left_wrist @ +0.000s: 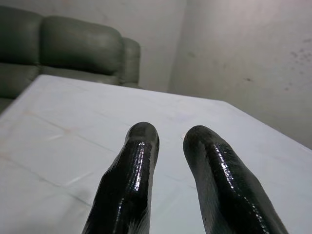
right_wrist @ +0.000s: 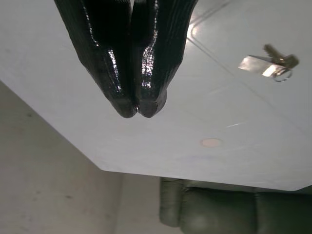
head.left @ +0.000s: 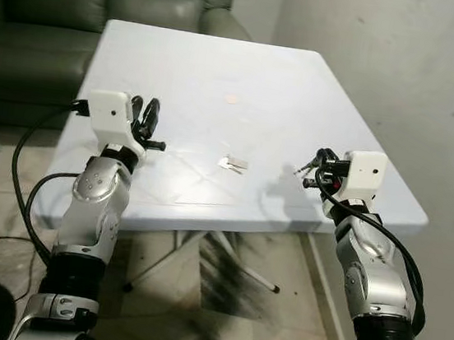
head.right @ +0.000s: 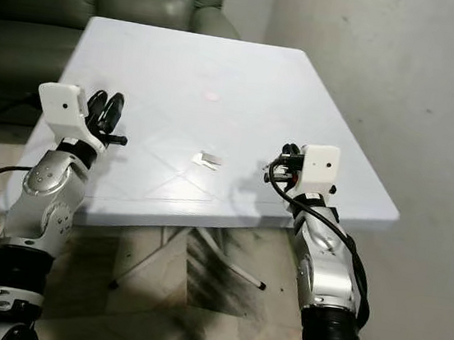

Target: Hang keys on a hook

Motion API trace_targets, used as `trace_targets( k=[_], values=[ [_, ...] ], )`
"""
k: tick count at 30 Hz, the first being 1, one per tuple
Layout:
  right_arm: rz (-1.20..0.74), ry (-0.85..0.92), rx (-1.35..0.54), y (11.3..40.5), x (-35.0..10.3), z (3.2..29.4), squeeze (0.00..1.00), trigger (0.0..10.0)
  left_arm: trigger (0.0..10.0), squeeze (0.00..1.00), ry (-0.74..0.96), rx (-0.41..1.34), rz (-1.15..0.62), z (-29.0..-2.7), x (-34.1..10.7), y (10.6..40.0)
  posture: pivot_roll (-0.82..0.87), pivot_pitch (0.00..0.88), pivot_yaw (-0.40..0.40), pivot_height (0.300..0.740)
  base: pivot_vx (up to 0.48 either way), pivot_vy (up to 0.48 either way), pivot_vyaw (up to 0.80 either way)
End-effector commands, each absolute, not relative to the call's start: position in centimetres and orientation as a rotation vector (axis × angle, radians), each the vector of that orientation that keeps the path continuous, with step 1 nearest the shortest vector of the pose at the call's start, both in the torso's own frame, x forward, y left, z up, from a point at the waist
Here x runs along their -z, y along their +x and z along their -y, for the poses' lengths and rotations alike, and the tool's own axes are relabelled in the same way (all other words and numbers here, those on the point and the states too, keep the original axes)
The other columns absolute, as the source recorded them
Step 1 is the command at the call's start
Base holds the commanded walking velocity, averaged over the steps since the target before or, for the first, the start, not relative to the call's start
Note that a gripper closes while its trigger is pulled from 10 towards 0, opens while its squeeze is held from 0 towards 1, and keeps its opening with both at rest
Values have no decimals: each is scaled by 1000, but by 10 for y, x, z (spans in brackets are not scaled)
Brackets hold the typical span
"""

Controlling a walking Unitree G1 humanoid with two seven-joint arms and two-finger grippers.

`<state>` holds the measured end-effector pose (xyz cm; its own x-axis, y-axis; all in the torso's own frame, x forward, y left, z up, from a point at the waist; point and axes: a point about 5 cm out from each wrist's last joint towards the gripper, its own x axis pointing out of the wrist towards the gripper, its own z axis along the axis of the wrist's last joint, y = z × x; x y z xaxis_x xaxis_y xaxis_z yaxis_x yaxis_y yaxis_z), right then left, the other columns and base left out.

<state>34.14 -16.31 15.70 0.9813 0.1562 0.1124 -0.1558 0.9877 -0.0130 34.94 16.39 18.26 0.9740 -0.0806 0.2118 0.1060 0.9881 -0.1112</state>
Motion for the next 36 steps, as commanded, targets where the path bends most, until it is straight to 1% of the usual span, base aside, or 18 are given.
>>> trace_targets(
  k=[1,2,5,19,26,36],
  values=[
    [146,0,-152,340,-165,164,0,10000,10000,0,-127,82,209,-165,-182,350,21,0,-66,740,0,304,-700],
    [145,0,-153,340,-165,164,0,10000,10000,0,-155,79,201,-164,-181,350,22,0,-68,740,0,469,-700],
    [146,-1,-152,340,-166,164,0,10000,10000,0,-145,77,201,-164,-182,351,22,0,-68,740,0,458,-700],
    [145,-33,-155,339,-165,165,0,10000,10000,0,-174,85,196,-157,-182,352,25,0,-78,740,0,0,-700],
    [144,-32,-148,339,-165,166,0,10000,10000,0,-150,92,197,-155,-183,353,22,0,-74,740,0,0,-700],
    [138,-38,-133,337,-162,171,0,10000,10000,0,-132,90,209,-161,-184,352,20,0,-72,740,0,0,-699]
  ],
)
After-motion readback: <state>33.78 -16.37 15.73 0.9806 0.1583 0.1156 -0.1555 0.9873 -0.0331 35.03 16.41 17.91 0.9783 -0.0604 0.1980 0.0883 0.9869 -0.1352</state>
